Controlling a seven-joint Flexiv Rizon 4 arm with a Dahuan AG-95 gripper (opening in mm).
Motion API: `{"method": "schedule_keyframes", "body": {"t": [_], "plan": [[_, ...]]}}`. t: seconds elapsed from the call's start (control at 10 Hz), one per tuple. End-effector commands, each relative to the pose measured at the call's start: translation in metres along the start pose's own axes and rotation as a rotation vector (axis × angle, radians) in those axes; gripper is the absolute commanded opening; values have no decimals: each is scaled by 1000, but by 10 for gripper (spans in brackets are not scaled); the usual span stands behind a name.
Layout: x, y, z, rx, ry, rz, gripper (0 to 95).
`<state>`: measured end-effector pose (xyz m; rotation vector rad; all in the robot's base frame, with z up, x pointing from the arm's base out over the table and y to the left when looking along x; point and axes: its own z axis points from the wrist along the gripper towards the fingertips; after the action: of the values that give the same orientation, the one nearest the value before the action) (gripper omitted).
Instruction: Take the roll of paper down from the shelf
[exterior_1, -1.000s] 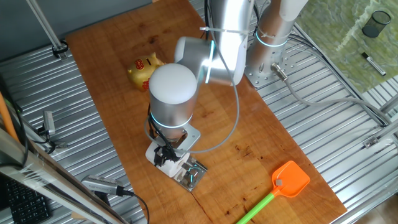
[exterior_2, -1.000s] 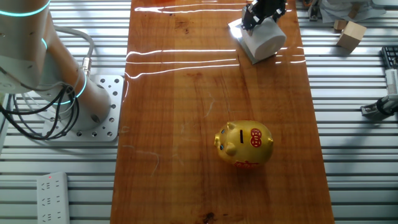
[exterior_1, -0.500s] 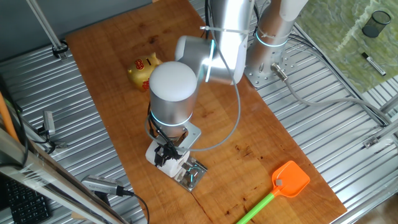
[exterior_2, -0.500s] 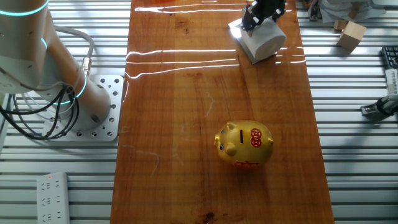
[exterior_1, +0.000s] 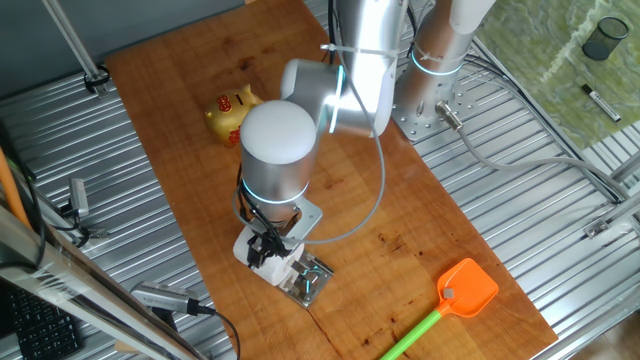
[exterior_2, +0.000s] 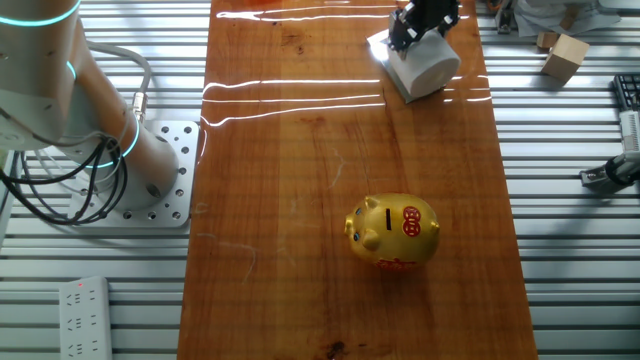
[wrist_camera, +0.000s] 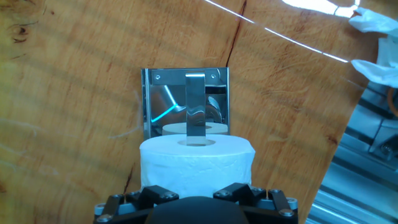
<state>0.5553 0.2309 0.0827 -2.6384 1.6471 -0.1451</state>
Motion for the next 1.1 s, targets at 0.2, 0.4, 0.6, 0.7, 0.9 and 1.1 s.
{"method": "schedule_keyframes", "body": {"t": [0.2,0.4,0.6,0.7,0.9,1.1], "plan": [[8,-1,-6,-6,-6,-11,0],[16,2,-6,-6,-9,-14,0],[23,5,-5,-3,-13,-20,0],[26,6,-5,-2,-15,-21,0],[35,5,-6,-3,-16,-31,0],[44,2,-5,-3,-20,-32,0]]}}
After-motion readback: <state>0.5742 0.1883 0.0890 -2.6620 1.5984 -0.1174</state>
